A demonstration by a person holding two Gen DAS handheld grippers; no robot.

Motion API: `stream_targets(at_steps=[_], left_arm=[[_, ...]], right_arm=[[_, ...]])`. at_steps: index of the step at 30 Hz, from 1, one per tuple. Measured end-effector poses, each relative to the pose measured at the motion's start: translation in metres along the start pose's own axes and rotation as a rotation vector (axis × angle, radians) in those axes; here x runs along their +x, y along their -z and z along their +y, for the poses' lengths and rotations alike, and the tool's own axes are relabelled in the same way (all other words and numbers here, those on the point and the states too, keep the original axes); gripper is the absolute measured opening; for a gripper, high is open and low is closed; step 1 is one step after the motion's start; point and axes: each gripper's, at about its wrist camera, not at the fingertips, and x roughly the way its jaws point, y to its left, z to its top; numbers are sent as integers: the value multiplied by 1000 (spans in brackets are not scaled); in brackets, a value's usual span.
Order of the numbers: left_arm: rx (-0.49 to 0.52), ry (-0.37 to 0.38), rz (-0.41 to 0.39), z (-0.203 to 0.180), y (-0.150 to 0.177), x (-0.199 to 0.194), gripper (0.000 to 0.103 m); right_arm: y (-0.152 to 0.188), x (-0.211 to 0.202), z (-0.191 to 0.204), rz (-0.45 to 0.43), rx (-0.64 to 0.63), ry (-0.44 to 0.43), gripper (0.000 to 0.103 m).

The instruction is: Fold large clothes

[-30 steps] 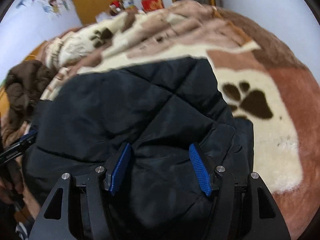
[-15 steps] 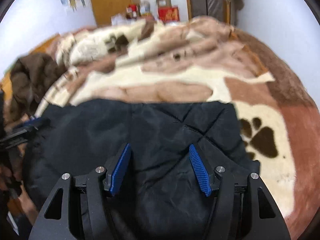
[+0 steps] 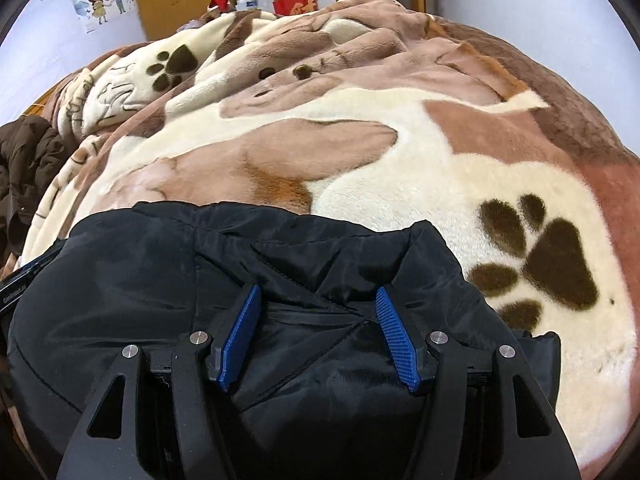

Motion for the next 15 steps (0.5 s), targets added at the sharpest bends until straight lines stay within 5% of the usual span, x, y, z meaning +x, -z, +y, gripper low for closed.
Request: stream_targets(at_steps=[7, 12, 15], left_arm=[[3, -19, 0, -5, -14, -38, 79], [48, 125, -119, -39, -24, -88, 79], [151, 175, -106, -79, -21, -81, 79]], right_arm=[[-8, -22, 1, 10, -10, 12, 59], [-12, -65, -2, -94, -8, -2, 59], [-8, -53, -15, -42, 19, 41, 59]])
